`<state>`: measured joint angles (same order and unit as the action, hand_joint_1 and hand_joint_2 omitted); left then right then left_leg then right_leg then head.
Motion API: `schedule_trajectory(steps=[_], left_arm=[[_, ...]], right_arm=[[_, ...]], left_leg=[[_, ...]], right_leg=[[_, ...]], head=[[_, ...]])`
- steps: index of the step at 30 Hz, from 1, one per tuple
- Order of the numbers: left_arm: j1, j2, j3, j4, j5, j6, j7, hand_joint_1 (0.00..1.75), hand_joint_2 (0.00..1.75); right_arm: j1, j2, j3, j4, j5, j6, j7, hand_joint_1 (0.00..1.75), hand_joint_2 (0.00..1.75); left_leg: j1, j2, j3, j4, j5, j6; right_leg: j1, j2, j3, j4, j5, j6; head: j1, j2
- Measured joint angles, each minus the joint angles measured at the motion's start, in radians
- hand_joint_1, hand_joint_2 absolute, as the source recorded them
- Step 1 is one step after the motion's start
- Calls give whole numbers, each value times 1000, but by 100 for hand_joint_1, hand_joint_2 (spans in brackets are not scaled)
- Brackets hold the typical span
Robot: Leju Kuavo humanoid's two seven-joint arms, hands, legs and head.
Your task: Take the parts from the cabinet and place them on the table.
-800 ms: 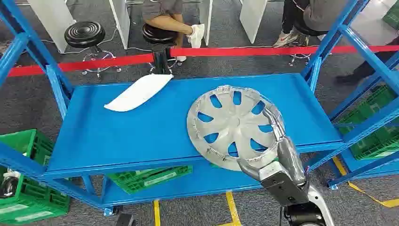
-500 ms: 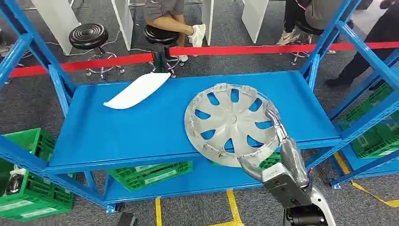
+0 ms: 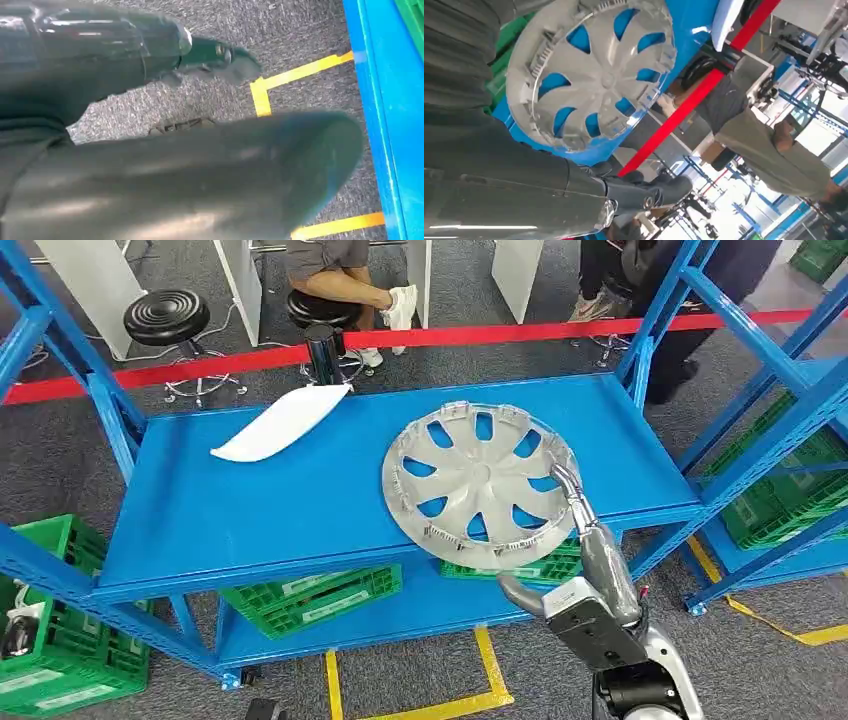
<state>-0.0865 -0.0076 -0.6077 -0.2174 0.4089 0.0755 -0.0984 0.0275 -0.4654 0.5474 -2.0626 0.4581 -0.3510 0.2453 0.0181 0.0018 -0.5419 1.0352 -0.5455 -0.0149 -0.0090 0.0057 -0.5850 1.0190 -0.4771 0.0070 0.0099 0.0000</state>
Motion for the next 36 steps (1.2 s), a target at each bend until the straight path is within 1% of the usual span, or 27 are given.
schedule_trajectory(steps=[4,7,8,10,11,12,15,17,19,20,22,25,28,30,33,35,36], left_arm=[[0,2,-1,0,0,1,5,0,0],[0,2,-4,0,3,1,14,0,0],[0,2,-4,0,4,1,18,0,0],[0,3,-5,0,5,2,22,0,0],[0,4,-5,0,5,2,25,0,0],[0,5,-5,0,6,2,27,0,0],[0,8,-8,0,8,3,30,0,0],[0,9,-17,0,7,3,30,0,0],[-1,9,-23,0,3,3,26,0,0],[-1,9,-23,0,-2,3,22,0,0],[-1,10,-33,0,-6,4,12,0,0],[-1,10,-42,0,-8,7,3,0,0],[-1,11,-49,0,-8,8,-10,0,0],[-1,12,-55,0,-7,8,-10,0,0],[-1,14,-65,0,-3,8,-1,0,0],[-1,14,-67,0,-1,8,6,0,0],[-2,14,-69,0,2,7,19,0,0]], right_arm=[[3,0,0,0,0,0,0,0,175],[3,0,0,0,8,2,0,0,175],[3,0,0,0,31,9,5,0,175],[1,-2,0,-1,131,49,60,0,175],[-2,-5,0,-2,185,70,86,0,175],[-5,-8,0,-2,222,87,110,0,175],[-13,-15,-1,-2,255,106,129,0,175],[-21,-22,-1,-3,305,158,170,0,175],[-36,-40,-5,3,359,233,216,0,175],[-46,-51,-11,8,369,270,225,0,175],[-72,-72,-25,28,368,329,229,0,175],[-107,-103,-50,60,368,386,229,0,175],[-149,-134,-67,88,355,464,260,0,175],[-182,-165,-84,111,330,511,274,0,175],[-226,-203,-100,140,312,546,275,0,175],[-247,-216,-103,153,308,565,275,0,175],[-263,-224,-101,164,309,593,275,0,175]], left_leg=[[-3,0,0,1,2,5],[-4,-1,-1,1,2,7],[-4,-1,-1,1,1,9],[-4,-1,-1,1,0,10],[-4,-1,-1,1,0,10],[-4,-2,-1,1,0,10],[-4,-3,-1,1,0,10],[-4,-4,0,1,0,10],[-4,-3,0,1,0,10],[-4,-3,0,1,0,10],[-3,-3,0,0,0,10],[-4,-4,0,1,1,10],[-4,-3,0,1,1,10],[-4,-3,0,1,1,10],[-4,-3,0,1,1,10],[-4,-3,-1,1,0,10],[-4,-2,-1,1,0,10]], right_leg=[[-3,2,2,-8,7,12],[-3,1,2,-10,8,13],[-3,1,2,-10,8,13],[-3,1,2,-11,8,14],[-3,1,2,-11,8,16],[-3,1,2,-11,7,19],[-3,1,2,-11,6,22],[-3,1,2,-11,6,22],[-3,1,2,-11,6,23],[-3,1,2,-11,6,23],[-3,1,2,-11,6,23],[-3,1,2,-11,6,23],[-3,1,2,-11,7,23],[-3,1,2,-11,7,23],[-3,1,2,-11,7,23],[-3,1,2,-11,7,23],[-3,1,2,-11,7,23]], head=[[4,0],[8,0],[9,0],[10,0],[10,0],[9,0],[9,0],[9,0],[7,0],[7,0],[7,0],[8,0],[8,0],[7,0],[8,0],[10,0],[9,0]])
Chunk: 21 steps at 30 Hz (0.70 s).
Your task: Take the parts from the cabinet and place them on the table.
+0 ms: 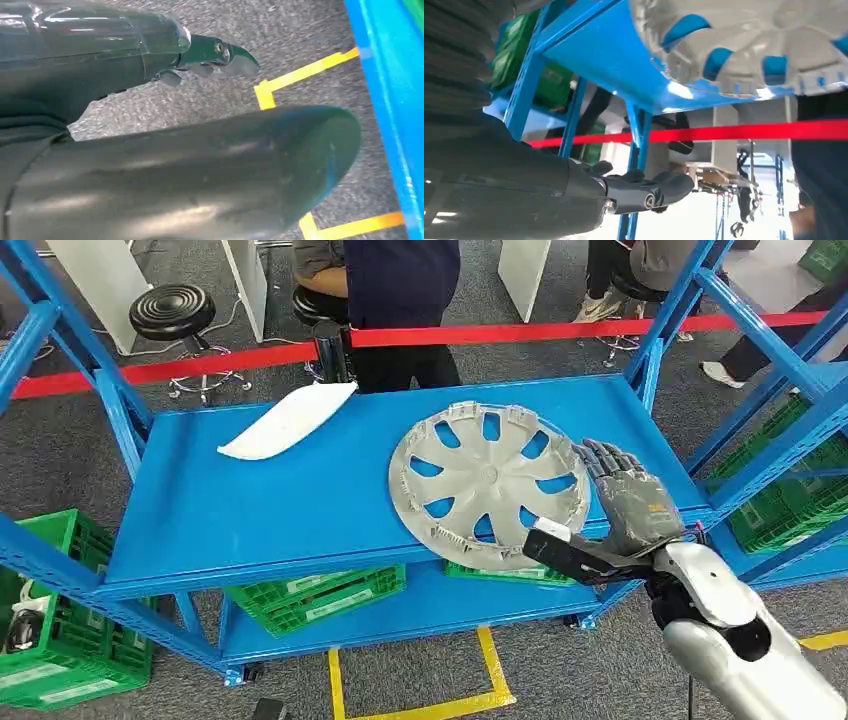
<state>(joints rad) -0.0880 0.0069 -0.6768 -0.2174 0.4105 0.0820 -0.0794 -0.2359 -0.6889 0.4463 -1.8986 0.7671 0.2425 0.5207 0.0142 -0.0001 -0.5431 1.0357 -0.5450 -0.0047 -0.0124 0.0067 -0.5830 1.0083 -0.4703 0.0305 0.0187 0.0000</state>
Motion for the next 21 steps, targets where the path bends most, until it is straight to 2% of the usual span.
schedule_trajectory(steps=[3,5,12,21], left_arm=[[0,0,-3,0,8,-10,27,0,0],[0,-3,-3,0,13,-18,35,0,0],[0,-27,-11,0,6,-26,21,0,0],[-1,-41,-36,0,3,-39,6,0,0]], right_arm=[[-64,-16,11,36,5,78,0,0,175],[-98,-19,23,64,-7,97,0,0,175],[-127,-24,59,148,-97,71,-2,0,175],[-155,-7,128,237,-172,56,-35,0,175]], left_leg=[[0,2,-1,0,0,0],[0,3,1,0,0,0],[0,3,0,0,0,0],[0,9,-3,0,0,1]], right_leg=[[0,0,0,0,0,0],[0,0,0,0,0,0],[0,0,0,0,0,0],[0,1,-1,0,0,0]], head=[[-1,0],[-1,0],[-1,0],[-1,0]])
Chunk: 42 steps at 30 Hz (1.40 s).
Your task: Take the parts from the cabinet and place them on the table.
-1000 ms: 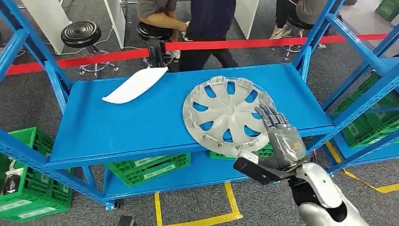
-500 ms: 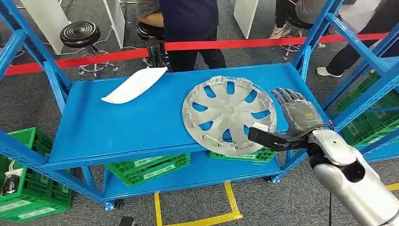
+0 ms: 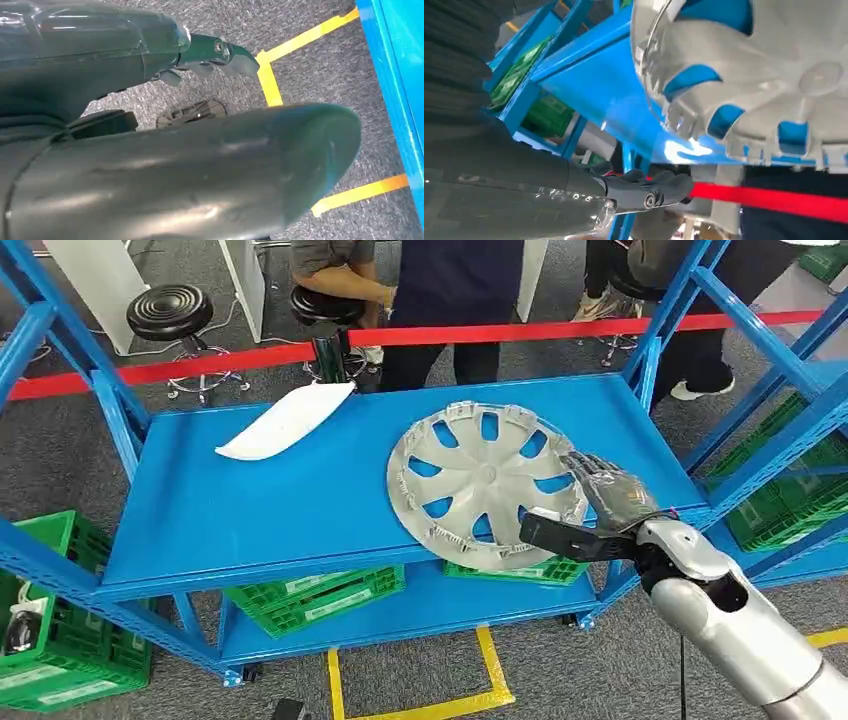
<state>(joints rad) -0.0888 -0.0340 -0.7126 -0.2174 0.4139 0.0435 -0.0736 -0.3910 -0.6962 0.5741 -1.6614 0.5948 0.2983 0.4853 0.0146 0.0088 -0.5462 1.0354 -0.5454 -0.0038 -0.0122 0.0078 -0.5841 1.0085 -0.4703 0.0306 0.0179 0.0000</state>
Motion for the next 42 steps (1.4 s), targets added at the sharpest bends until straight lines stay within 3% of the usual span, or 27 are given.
schedule_trajectory(steps=[7,10,17,25,42], left_arm=[[-1,-9,-5,0,18,-5,-6,0,0],[-1,-15,-10,0,21,-8,-3,0,0],[-1,-16,-17,0,24,-10,2,0,0],[-2,-16,-19,0,40,-10,8,0,0],[-2,-11,-34,8,57,-10,14,0,0]], right_arm=[[-76,61,93,106,-115,-31,-72,0,175],[-96,89,138,143,-122,-48,-108,0,175],[-124,122,199,203,-123,-58,-116,0,175],[-151,162,265,263,-70,-139,-186,0,175],[-186,190,335,345,-50,-81,-155,0,175]], left_leg=[[0,9,1,-1,0,0],[0,9,1,-1,0,0],[0,10,1,-1,0,0],[0,4,4,-1,0,0],[0,-6,3,-1,0,0]], right_leg=[[0,5,-1,0,1,0],[0,5,-1,1,1,0],[0,7,-1,1,1,0],[0,6,-1,0,1,0],[0,2,0,0,1,1]], head=[[-1,0],[0,0],[0,0],[-1,0],[0,0]])
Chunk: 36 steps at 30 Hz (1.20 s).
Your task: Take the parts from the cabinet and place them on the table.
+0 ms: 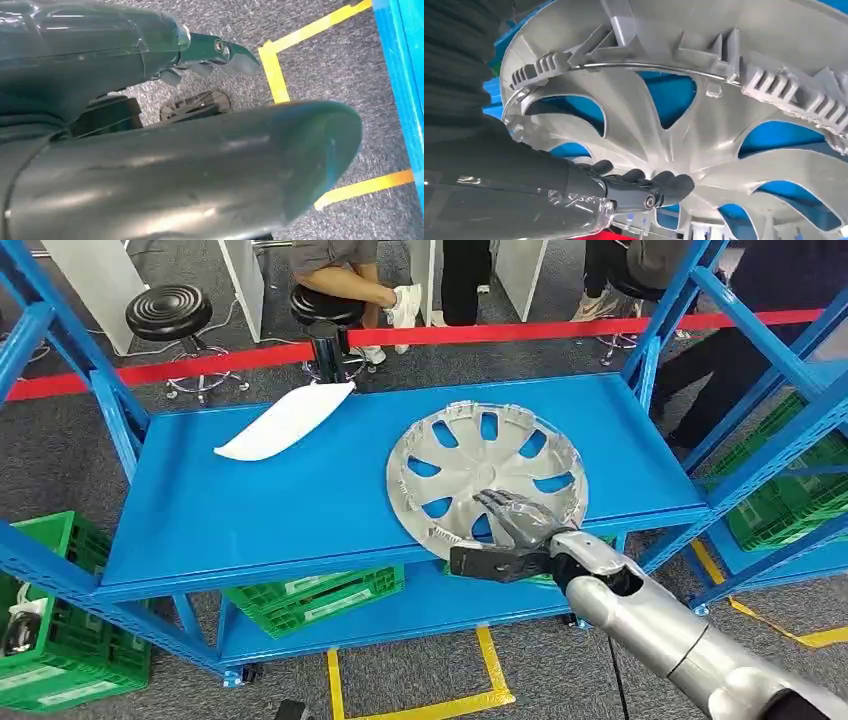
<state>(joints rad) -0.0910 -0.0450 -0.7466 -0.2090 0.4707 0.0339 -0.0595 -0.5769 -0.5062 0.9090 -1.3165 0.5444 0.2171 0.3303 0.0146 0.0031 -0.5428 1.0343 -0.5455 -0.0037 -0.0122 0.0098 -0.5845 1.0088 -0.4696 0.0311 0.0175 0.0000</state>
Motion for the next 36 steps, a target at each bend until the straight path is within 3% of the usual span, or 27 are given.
schedule_trajectory(steps=[7,30,31,32,36], left_arm=[[0,3,-2,0,8,7,0,0,0],[0,6,-8,0,29,11,-9,0,0],[0,6,-8,0,30,12,-9,0,0],[0,6,-8,0,31,14,-9,0,0],[0,6,-8,0,32,17,-12,0,0]], right_arm=[[-21,4,11,11,-10,53,42,0,175],[-84,16,64,34,43,127,71,0,175],[-86,18,67,35,46,127,71,61,175],[-88,18,69,36,48,127,71,175,175],[-91,22,82,40,54,125,68,175,175]], left_leg=[[0,-2,1,0,1,-1],[0,-4,2,0,1,-1],[0,-4,2,0,1,-1],[0,-4,2,0,1,-1],[0,-4,2,0,1,-1]], right_leg=[[0,0,1,0,0,0],[0,0,2,0,0,0],[0,0,2,0,0,0],[0,0,2,0,0,0],[0,0,2,0,0,0]], head=[[-1,0],[0,0],[0,0],[0,0],[-1,0]])
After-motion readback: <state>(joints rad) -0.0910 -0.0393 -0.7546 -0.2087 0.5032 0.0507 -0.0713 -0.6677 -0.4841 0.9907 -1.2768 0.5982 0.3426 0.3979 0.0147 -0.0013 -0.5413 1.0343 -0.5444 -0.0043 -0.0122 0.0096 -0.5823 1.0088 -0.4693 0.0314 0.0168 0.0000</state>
